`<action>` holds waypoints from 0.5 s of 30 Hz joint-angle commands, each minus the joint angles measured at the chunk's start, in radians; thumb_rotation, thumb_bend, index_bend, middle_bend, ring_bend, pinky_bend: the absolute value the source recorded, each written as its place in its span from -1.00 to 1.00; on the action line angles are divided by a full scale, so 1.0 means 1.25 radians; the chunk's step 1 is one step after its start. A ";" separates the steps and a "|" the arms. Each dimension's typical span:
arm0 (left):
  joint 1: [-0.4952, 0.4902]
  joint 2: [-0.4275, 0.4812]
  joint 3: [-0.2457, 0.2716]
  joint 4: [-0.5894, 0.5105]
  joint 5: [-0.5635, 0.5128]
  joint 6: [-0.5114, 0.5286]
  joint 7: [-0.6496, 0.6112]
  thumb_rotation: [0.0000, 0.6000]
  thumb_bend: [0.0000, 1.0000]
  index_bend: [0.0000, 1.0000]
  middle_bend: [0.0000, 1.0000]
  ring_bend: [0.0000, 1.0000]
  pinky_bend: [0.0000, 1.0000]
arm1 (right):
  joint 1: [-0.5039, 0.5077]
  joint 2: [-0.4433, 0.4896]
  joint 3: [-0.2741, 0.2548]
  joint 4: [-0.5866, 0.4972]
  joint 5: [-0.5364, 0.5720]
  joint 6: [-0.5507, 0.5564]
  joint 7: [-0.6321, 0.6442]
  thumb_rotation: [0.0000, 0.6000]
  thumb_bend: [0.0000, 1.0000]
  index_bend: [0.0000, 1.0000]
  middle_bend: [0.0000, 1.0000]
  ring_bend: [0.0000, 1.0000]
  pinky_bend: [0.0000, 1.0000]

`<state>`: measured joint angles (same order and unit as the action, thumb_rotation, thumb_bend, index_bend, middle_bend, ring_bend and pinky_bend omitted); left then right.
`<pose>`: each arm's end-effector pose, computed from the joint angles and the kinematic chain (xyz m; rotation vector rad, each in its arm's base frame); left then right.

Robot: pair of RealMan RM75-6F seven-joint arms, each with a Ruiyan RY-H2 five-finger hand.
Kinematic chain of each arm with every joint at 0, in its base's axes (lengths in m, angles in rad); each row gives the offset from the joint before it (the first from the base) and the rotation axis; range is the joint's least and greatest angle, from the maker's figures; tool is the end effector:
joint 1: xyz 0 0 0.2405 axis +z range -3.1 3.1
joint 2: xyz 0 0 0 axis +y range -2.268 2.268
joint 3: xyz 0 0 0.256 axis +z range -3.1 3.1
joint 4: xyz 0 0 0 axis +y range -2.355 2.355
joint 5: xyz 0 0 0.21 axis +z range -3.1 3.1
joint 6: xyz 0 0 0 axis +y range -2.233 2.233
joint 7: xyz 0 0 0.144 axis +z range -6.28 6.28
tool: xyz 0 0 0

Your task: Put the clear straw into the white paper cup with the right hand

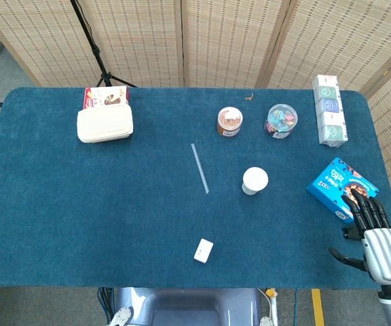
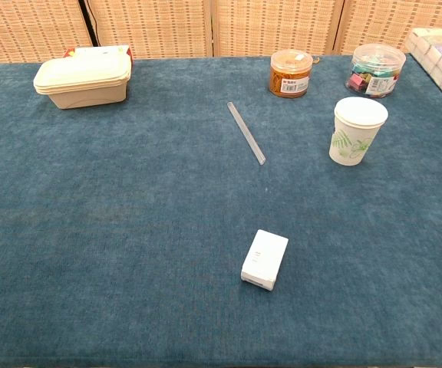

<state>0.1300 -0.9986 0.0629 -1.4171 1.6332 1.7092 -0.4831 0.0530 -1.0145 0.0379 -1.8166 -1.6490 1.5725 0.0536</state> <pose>-0.3534 0.0851 0.2238 -1.2875 -1.0414 -1.0177 -0.2594 -0.1650 0.1773 1.4035 -0.9236 1.1315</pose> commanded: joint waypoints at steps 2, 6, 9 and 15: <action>0.000 0.000 0.000 0.000 0.001 0.000 0.000 1.00 -1.00 -1.00 -1.00 -1.00 -1.00 | 0.000 0.000 0.000 0.000 0.000 0.000 0.000 1.00 -1.00 -1.00 -1.00 -1.00 -1.00; 0.000 0.000 0.001 0.001 0.002 0.000 0.000 1.00 -1.00 -1.00 -1.00 -1.00 -1.00 | 0.000 0.000 -0.001 -0.001 0.001 -0.002 0.000 1.00 -1.00 -1.00 -1.00 -1.00 -1.00; 0.000 0.000 0.001 0.001 0.003 0.001 0.001 1.00 -1.00 -1.00 -1.00 -1.00 -1.00 | 0.000 0.000 -0.001 -0.001 0.001 -0.002 -0.001 1.00 -1.00 -0.99 -1.00 -1.00 -1.00; 0.001 0.000 0.000 -0.001 0.002 0.004 0.002 1.00 -1.00 -1.00 -1.00 -1.00 -1.00 | 0.002 -0.001 -0.001 0.000 0.004 -0.008 -0.003 1.00 -1.00 -0.99 -1.00 -1.00 -1.00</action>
<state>0.1310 -0.9987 0.0632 -1.4186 1.6362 1.7137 -0.4811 0.0545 -1.0150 0.0363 -1.8173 -1.6451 1.5631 0.0504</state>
